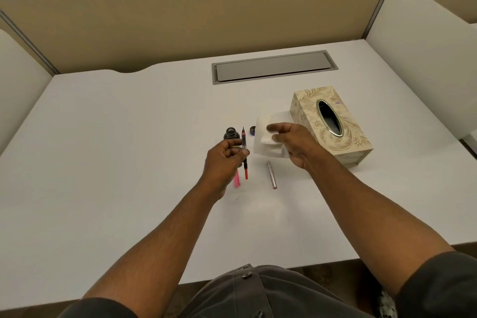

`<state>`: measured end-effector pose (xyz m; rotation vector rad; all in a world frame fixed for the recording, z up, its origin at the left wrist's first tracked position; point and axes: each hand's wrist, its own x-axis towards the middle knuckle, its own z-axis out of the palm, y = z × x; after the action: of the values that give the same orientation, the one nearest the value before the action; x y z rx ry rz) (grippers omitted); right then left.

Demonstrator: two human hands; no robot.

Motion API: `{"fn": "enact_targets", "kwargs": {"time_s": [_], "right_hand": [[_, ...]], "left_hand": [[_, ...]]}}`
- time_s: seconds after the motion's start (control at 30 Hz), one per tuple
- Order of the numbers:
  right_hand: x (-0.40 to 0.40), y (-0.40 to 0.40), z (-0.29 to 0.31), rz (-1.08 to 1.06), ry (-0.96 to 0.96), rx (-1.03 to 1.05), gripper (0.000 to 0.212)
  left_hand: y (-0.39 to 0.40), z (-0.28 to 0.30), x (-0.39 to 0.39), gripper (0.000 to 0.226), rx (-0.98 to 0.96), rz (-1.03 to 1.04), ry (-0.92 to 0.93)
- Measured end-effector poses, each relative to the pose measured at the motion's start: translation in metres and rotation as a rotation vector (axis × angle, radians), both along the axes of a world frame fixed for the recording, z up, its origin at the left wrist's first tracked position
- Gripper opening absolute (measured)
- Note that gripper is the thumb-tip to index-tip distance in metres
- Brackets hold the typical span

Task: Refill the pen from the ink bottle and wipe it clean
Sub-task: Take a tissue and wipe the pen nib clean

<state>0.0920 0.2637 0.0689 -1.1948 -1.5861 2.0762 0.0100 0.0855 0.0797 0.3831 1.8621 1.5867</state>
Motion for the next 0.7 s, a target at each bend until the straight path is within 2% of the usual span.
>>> {"fn": "enact_targets", "kwargs": {"time_s": [0.1, 0.17, 0.27, 0.37, 0.57, 0.7], "right_hand": [[-0.001, -0.007, -0.001, 0.022, -0.030, 0.097, 0.045], [-0.004, -0.009, -0.004, 0.012, -0.056, 0.122, 0.046], [-0.006, -0.014, -0.006, 0.002, -0.073, 0.151, 0.022], [-0.007, -0.020, -0.003, 0.055, -0.078, 0.172, 0.012], [-0.009, -0.031, 0.007, 0.210, 0.030, -0.097, 0.023], [-0.008, -0.033, 0.010, 0.279, 0.095, -0.168, 0.031]], "left_hand": [[0.001, 0.003, 0.001, 0.032, -0.001, -0.012, 0.001], [0.001, 0.004, 0.002, 0.030, -0.016, -0.027, 0.011], [0.001, 0.003, 0.003, 0.026, -0.051, -0.059, 0.045], [-0.001, -0.001, 0.004, 0.023, -0.113, -0.070, 0.117], [-0.004, -0.005, 0.006, 0.017, -0.214, -0.043, 0.242], [-0.006, -0.009, 0.004, 0.017, -0.278, -0.040, 0.411]]}}
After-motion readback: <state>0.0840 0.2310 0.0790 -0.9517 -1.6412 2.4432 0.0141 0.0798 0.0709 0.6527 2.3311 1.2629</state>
